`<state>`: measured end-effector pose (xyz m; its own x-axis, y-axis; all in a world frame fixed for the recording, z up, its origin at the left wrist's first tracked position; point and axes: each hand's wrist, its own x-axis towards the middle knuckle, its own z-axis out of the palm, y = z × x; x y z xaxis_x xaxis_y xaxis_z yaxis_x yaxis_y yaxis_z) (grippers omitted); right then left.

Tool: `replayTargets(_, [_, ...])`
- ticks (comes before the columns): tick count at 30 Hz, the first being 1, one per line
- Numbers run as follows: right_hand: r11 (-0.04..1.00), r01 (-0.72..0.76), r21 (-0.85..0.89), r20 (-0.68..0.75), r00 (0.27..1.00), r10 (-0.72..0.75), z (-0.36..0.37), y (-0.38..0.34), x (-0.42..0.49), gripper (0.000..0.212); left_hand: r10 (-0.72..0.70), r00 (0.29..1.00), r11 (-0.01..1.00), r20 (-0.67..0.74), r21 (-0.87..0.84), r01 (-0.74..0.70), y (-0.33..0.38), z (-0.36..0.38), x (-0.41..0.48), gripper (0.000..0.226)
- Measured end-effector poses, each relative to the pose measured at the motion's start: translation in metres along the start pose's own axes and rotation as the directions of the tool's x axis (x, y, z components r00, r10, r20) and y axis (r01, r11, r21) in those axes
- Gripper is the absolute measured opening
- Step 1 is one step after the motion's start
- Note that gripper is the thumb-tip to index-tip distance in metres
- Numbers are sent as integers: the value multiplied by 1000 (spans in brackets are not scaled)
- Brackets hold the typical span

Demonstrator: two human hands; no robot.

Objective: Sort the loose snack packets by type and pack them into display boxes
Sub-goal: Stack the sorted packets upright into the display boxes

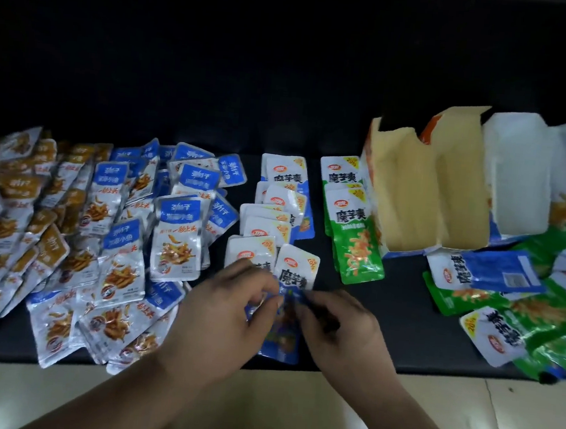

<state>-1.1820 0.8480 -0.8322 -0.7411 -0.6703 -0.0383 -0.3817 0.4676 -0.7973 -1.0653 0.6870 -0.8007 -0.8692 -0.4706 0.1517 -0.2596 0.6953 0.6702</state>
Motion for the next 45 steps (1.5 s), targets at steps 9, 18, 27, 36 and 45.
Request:
replayTargets(9, [969, -246, 38, 329, 918, 220, -115, 28, -6, 39, 183, 882, 978, 433, 13, -209, 72, 43, 36, 3])
replayTargets(18, [891, -441, 111, -394, 803, 447, -200, 93, -33, 5, 239, 706, 822, 666, 248, -512, 179, 189, 133, 54])
replayTargets(27, [812, -400, 425, -456, 681, 573, -210, 111, -50, 9, 200, 856, 851, 477, 349, -393, 183, 206, 132, 26])
replayTargets(36, [877, -327, 352, -500, 726, 472, -185, 72, -31, 30, 266, 821, 885, 505, 210, -415, 172, 155, 120, 15])
replayTargets(45, [964, -208, 163, -155, 960, 234, -158, 1, 2, 8, 124, 875, 992, 469, -77, -99, 147, 19, 118, 18])
